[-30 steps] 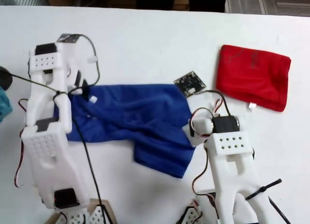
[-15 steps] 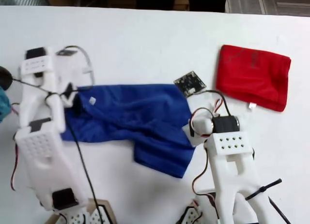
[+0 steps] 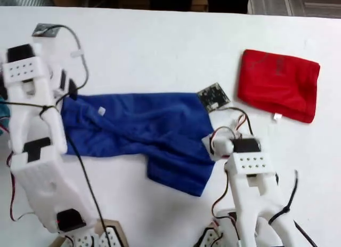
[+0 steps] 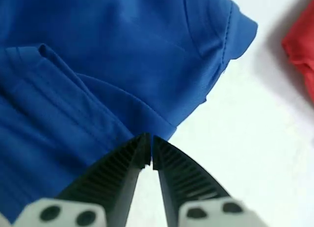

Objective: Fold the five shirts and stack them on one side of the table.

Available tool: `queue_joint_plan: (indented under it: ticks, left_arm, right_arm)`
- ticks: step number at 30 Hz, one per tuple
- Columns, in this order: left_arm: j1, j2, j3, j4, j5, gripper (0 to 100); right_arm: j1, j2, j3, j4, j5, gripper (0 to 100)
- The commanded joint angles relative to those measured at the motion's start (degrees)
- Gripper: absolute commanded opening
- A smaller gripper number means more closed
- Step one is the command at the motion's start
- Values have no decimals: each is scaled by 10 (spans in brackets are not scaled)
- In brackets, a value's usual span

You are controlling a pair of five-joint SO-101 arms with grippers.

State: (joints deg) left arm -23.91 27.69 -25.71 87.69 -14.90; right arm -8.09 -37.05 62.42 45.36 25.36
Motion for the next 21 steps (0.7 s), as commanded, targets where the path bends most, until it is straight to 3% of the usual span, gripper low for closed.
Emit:
queue_joint_plan:
  ticks: [1, 12, 21]
  left_arm:
    - [31, 26, -7, -26, 18, 217]
    - [36, 45, -1, -62, 45, 217]
    - [36, 102, -8, -72, -38, 217]
  right_arm:
    - [6, -23, 45, -87, -4, 21]
    - [1, -22, 121, -192, -4, 21]
    - [0, -23, 140, -215, -4, 21]
